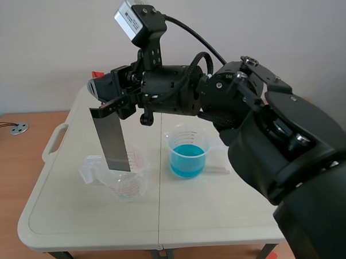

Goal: Hold the metal plate by the orange handle, dip it into the blue solution, take it out and point at it, then put the plate back in the beaker on the left.
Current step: 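Put the plate into the left beaker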

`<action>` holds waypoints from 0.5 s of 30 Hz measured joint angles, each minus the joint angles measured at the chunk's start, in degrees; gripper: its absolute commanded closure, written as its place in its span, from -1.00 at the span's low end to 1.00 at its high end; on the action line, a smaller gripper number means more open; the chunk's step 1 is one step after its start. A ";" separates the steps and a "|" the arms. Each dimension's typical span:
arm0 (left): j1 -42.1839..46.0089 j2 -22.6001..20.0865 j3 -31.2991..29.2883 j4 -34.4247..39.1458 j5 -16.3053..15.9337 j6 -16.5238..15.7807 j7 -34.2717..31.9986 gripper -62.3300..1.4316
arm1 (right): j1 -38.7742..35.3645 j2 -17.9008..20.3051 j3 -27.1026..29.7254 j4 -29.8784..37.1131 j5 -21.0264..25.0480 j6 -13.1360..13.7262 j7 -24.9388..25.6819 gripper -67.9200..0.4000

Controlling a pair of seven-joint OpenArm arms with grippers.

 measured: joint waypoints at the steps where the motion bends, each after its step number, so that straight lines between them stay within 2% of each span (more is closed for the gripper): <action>1: 0.00 0.00 0.00 0.00 0.00 0.00 0.00 0.81 | -0.15 0.07 -0.02 0.00 0.02 0.00 -0.22 0.95; 7: 0.00 0.00 0.00 0.00 0.00 0.00 -0.02 0.81 | -2.51 1.73 -0.13 0.00 0.35 0.37 -0.96 0.95; 15: 0.00 0.00 0.00 0.00 0.00 0.00 0.00 0.81 | -3.96 1.88 -0.13 0.00 0.37 0.22 -1.51 0.95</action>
